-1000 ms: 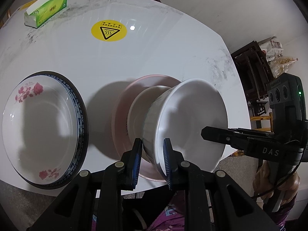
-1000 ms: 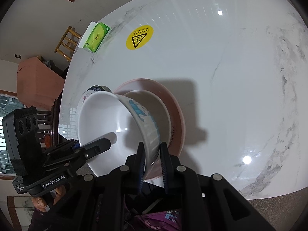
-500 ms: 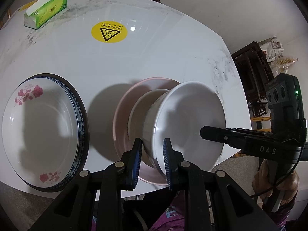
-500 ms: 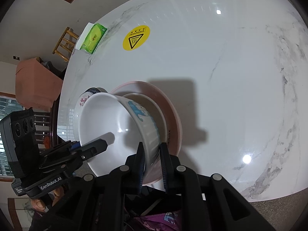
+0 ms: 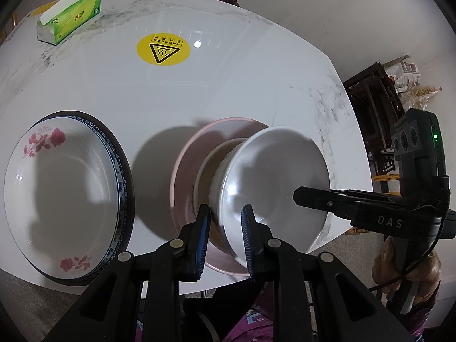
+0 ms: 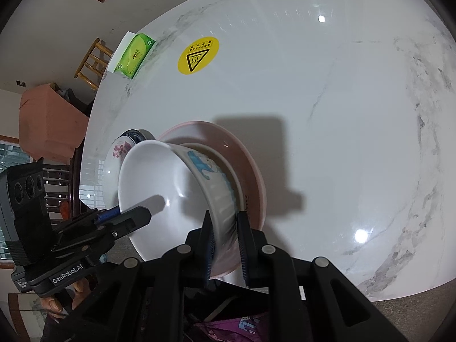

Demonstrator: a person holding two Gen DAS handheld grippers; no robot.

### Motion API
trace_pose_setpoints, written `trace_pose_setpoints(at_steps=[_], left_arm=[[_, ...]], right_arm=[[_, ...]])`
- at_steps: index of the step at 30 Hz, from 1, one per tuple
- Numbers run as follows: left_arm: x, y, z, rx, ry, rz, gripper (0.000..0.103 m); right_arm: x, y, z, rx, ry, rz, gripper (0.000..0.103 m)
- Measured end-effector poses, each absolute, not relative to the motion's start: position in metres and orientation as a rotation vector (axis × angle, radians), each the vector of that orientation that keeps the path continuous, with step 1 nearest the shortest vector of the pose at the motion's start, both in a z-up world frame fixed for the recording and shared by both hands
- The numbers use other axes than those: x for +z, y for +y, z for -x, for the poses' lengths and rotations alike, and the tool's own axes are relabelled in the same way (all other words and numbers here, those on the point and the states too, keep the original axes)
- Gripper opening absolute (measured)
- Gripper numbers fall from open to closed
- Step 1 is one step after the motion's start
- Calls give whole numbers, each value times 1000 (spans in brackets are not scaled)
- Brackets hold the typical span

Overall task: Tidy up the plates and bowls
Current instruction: 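Carry the 'Dog' bowl over the 'Rabbit' bowl and lower it, then open both tools to release the 'Dog' bowl inside the 'Rabbit' bowl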

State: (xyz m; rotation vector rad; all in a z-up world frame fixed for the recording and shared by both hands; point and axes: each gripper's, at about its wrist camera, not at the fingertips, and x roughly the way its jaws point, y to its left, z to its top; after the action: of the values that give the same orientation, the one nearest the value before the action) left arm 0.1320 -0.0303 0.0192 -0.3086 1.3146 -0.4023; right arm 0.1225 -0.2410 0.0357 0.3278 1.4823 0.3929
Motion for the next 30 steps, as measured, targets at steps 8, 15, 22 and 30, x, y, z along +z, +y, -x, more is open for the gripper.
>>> trace_pose_setpoints(at_steps=[8, 15, 22, 30], left_arm=[[15, -28, -133, -393, 1324, 315, 19], [18, -27, -132, -389, 1311, 313, 21], [25, -28, -129, -388, 1278, 288, 21], [44, -25, -123, -358, 1173, 194, 70]], right_arm=[[35, -235, -123, 388, 1474, -287, 20], [42, -228, -120, 385, 1440, -220, 21], [60, -221, -116, 375, 1319, -84, 24], [88, -252, -96, 364, 1100, -211, 25]])
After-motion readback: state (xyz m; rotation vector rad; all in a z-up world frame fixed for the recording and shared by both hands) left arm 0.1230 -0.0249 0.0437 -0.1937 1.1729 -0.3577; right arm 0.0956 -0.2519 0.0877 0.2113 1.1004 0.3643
